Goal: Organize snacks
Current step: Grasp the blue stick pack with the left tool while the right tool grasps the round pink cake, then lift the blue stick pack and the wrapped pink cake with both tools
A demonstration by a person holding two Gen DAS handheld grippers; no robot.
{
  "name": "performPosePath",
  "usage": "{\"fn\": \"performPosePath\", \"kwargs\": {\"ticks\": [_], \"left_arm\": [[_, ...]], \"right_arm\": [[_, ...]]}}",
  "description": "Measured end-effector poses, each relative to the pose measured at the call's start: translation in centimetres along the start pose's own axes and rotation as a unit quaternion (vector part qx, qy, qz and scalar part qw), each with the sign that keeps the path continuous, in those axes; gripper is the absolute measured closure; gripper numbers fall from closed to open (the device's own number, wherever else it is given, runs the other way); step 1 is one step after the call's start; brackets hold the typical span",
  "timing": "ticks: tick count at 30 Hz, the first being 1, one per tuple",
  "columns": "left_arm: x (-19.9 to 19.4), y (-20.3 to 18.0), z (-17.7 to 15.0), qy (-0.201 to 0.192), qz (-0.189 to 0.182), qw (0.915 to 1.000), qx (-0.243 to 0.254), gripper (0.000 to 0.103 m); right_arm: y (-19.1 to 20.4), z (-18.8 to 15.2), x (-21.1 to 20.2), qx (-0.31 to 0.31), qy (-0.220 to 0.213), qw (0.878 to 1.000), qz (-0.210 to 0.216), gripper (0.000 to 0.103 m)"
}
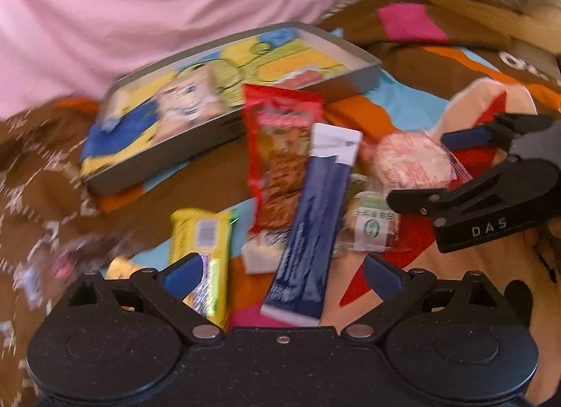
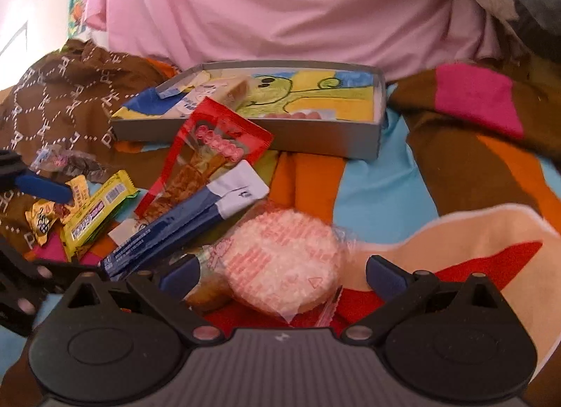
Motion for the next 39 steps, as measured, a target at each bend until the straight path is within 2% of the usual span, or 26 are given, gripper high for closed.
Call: {"fn": "performPosePath", "kwargs": {"ticks": [4, 7, 11, 15, 17, 19, 22, 26, 31, 35, 39], "left_arm": [[1.8, -0.6, 0.3, -0.001, -0.009, 0.9996, 0.026, 0.008], [2.9, -1.0, 0.4, 0.006, -0.001, 0.9986, 0.052, 0.009], [3.8, -1.1, 0.3, 0.014, -0.004, 0.9969, 0.077, 0.020], [4.3, -0.8, 0.2, 0.024, -0.026, 0.9980, 0.052, 0.035], [4.4, -1.0, 0.2, 0.027, -0.036, 0.9979, 0.047, 0.047], [4.5, -1.4, 0.4, 0.030, -0.040, 0.9972, 0.055, 0.051], [4.6, -1.7, 0.6, 0.038, -0.035, 0.9973, 0.053, 0.054], [4.9, -1.2, 0.8, 0.048, -0.042, 0.9978, 0.019, 0.062], [4.8, -0.5, 0.8, 0.056, -0.056, 0.9965, -0.025, 0.066], [4.2, -0.4, 0.7, 0.057, -0.072, 0.9940, -0.058, 0.068], [3.5, -0.4, 0.4, 0.061, -0.072, 0.9930, -0.071, 0.068]], "right_arm": [[-0.6, 0.0, -0.2, 0.017, -0.011, 1.000, 0.006, 0.002], [-0.7, 0.0, -0.2, 0.019, -0.013, 1.000, 0.006, 0.003], [-0.7, -0.1, -0.1, 0.020, -0.015, 1.000, 0.005, 0.006], [-0.6, -0.2, 0.0, 0.016, -0.012, 1.000, 0.009, 0.011], [-0.6, -0.2, 0.0, 0.017, -0.011, 1.000, 0.011, 0.013], [-0.5, -0.2, 0.0, 0.017, -0.009, 1.000, 0.012, 0.014], [-0.3, -0.3, 0.0, 0.011, -0.008, 1.000, 0.014, 0.017], [0.0, -0.4, 0.0, 0.005, -0.009, 1.000, 0.013, 0.021], [0.2, -0.4, -0.1, -0.002, -0.015, 1.000, 0.007, 0.025], [0.4, -0.4, -0.3, -0.009, -0.020, 1.000, 0.001, 0.028], [0.9, -0.6, -0.5, -0.028, -0.028, 0.999, -0.006, 0.029]]}}
Point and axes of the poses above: each gripper's, at about its wrist camera, not at the fingertips, and x roughly the way its jaws point, y to its left, z to its top, the point moved 2 cm from there along x, roughly the way its jaws point, and after that the axes turned 11 degrees about x, right-handed, at the moved point
